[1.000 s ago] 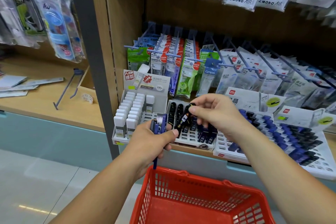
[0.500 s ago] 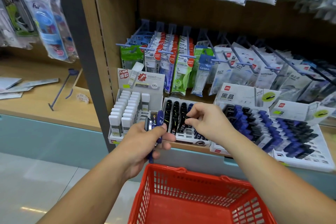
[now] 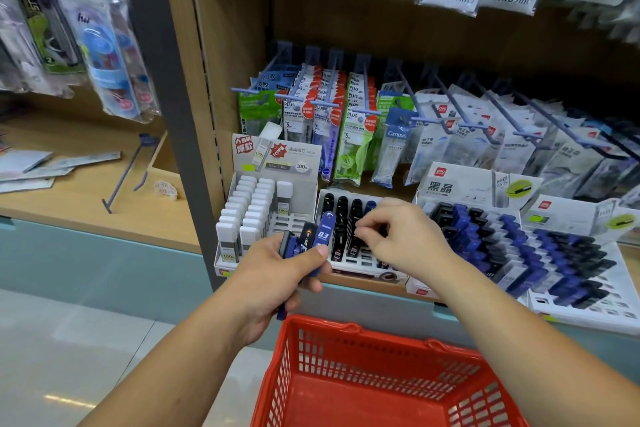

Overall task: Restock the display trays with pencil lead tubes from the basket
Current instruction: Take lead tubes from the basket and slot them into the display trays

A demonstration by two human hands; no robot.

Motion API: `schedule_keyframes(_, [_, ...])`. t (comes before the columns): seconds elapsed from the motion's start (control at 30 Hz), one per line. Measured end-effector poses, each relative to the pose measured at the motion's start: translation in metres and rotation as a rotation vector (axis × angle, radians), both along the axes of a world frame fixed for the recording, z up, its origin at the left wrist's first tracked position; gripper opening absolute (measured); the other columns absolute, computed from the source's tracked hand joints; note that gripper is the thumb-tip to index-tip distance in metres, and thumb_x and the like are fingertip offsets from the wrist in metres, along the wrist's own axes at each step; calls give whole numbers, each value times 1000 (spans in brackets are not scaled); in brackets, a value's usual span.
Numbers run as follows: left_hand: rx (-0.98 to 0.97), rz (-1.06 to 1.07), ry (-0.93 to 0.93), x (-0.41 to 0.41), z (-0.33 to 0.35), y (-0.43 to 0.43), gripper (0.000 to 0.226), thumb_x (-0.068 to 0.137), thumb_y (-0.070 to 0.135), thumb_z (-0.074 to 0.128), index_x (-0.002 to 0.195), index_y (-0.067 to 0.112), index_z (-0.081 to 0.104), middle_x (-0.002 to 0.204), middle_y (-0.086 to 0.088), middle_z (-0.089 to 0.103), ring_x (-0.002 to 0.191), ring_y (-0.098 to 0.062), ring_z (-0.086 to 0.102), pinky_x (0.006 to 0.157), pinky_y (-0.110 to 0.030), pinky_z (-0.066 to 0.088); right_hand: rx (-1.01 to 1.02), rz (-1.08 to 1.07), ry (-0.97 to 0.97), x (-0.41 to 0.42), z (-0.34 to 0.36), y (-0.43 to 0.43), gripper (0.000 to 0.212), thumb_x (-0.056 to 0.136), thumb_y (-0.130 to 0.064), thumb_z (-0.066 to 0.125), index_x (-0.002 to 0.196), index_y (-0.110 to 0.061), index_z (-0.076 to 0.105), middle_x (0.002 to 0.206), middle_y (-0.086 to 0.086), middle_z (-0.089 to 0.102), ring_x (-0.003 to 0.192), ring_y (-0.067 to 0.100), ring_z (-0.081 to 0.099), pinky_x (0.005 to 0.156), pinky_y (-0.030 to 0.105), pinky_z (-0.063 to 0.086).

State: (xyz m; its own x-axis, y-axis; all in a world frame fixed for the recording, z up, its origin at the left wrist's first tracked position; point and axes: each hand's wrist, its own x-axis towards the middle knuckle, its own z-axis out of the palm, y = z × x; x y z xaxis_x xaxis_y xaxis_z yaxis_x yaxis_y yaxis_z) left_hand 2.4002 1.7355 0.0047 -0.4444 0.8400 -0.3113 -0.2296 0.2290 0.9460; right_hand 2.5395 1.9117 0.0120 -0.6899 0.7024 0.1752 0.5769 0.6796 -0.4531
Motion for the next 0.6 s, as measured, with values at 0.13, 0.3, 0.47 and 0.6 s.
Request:
schedule_keyframes(0.13, [4,-4,-13,3,-1,2,20,99,14,69,111,-1,64,84,-11,76,50,-7,55,39,-21,32,-585,93,407,2,22,-10,6,94,-21,74,96,-20,79,85,4,77,60,9,59,53,27,45])
schedule_keyframes(0.3, [34,-22,-20,8,-1,9,20,98,14,69,111,-1,65,96,-17,77,65,-13,60,42,-23,34,-712,148,454,3,26,-12,13,87,-2,78,99,-5,74,73,10,73,56,20,62,43,26,45])
schedule_keyframes(0.47, [54,4,-85,12,-2,15,22,100,16,67,113,-1,64,91,-20,76,61,-13,59,41,-22,33,-855,239,548,20,31,0,34,86,2,75,118,-6,69,80,16,69,67,27,65,55,31,51])
schedule_keyframes(0.6, [58,17,-136,14,-4,21,22,100,15,66,111,-4,62,80,-16,71,53,-12,53,39,-22,30,-802,242,528,25,31,2,18,89,6,70,97,-7,79,80,17,72,71,26,66,63,31,56])
